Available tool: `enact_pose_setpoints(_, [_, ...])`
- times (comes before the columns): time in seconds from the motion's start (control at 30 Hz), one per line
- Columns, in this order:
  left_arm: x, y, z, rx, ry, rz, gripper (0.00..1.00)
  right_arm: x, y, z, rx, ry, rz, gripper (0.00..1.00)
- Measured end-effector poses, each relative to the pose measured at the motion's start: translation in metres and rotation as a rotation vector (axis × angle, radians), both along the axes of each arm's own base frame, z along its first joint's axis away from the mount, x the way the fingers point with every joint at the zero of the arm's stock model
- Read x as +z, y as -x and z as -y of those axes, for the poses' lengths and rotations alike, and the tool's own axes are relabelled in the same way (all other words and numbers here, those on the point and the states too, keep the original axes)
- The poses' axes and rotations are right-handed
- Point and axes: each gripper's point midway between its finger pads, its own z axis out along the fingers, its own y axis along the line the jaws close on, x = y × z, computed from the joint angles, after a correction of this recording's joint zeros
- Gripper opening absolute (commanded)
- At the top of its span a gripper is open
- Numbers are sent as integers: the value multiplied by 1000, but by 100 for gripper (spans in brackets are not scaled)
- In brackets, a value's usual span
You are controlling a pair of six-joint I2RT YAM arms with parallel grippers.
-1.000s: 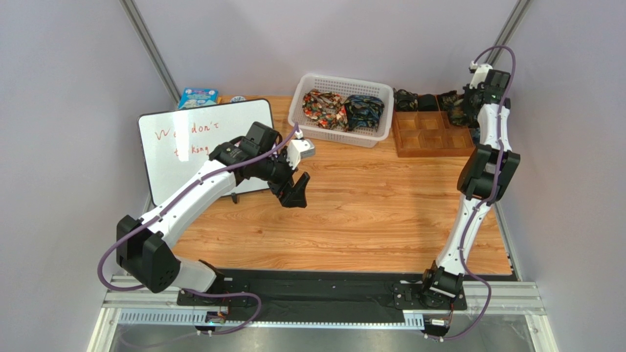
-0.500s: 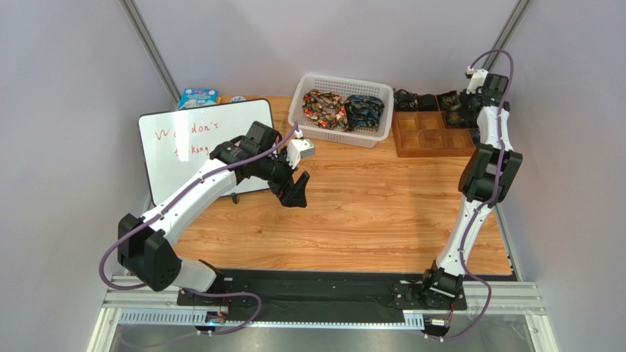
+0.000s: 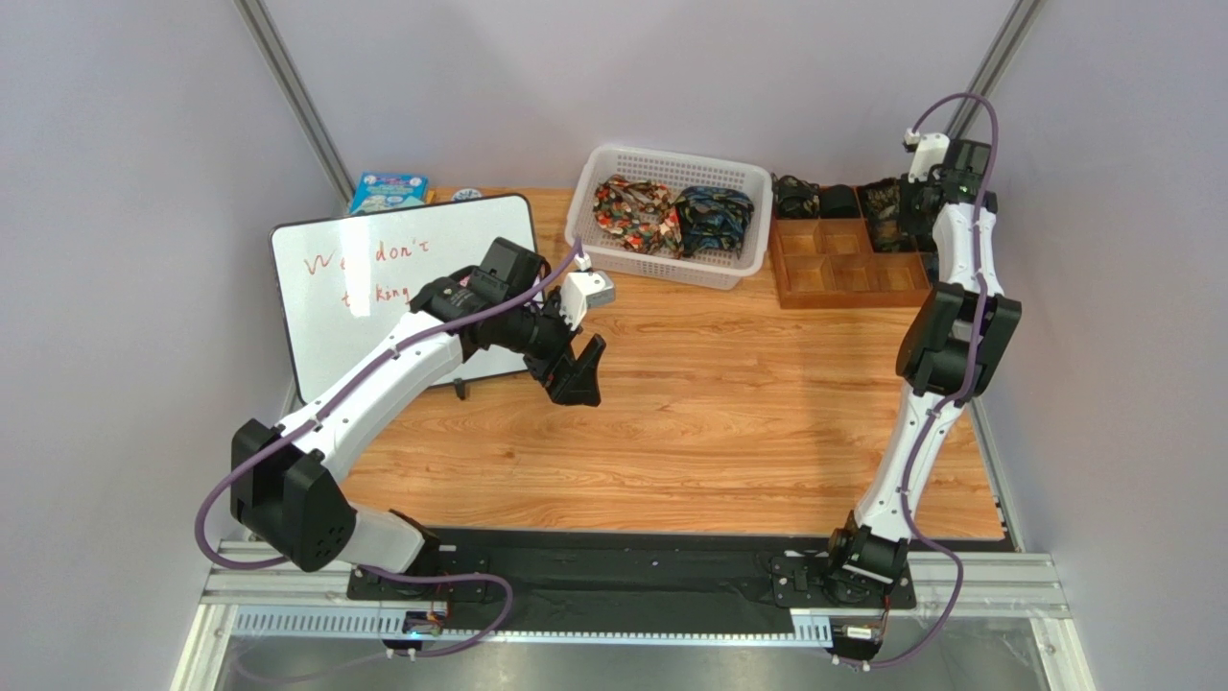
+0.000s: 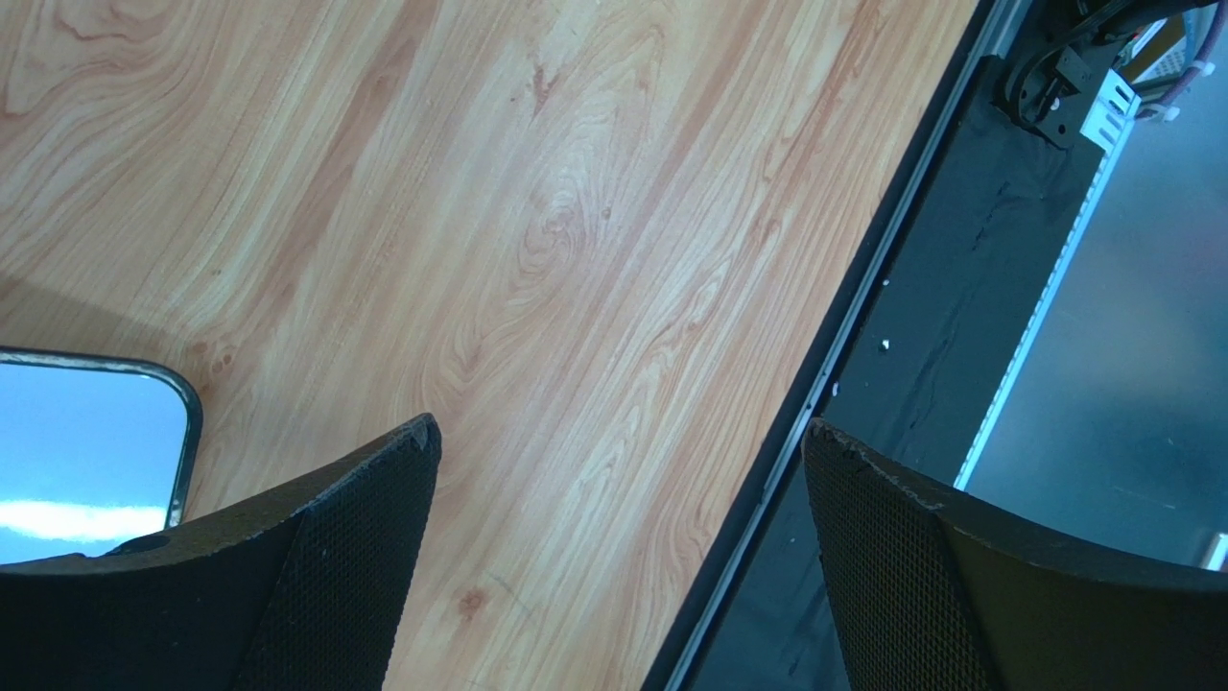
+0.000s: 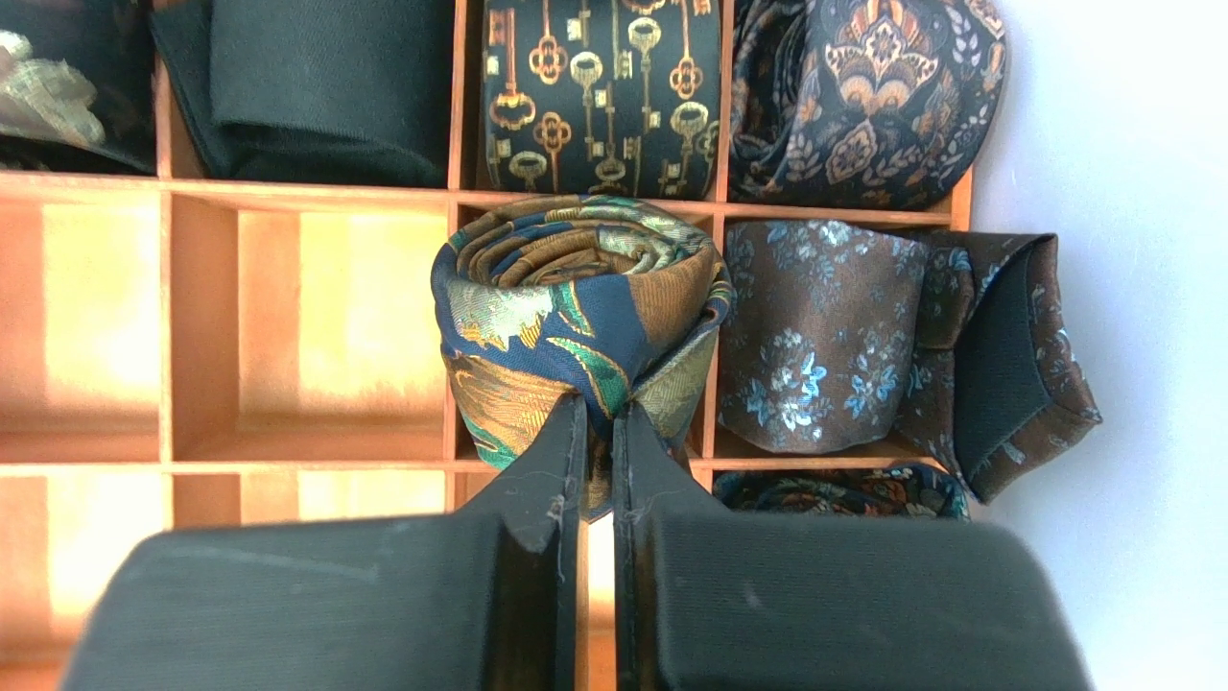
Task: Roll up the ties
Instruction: Place the tie in the storage box.
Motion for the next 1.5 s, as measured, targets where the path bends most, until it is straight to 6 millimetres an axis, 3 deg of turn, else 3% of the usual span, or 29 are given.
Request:
enact_pose_setpoints(0.3, [1, 1, 1, -3, 5, -5, 100, 4, -4, 8, 8, 50, -7, 0])
enact_pose_setpoints(0.7, [-4, 4, -1, -4, 3, -20, 99, -7, -12, 7, 18, 80, -18, 0])
enact_pose_setpoints(1.07, [-8, 5, -4, 3, 0, -33, 100, -15, -3, 2, 39, 84, -53, 0])
enact_pose_setpoints(1.5, [-7, 8, -5, 3, 7, -33, 99, -4, -1, 0, 79, 123, -63, 0])
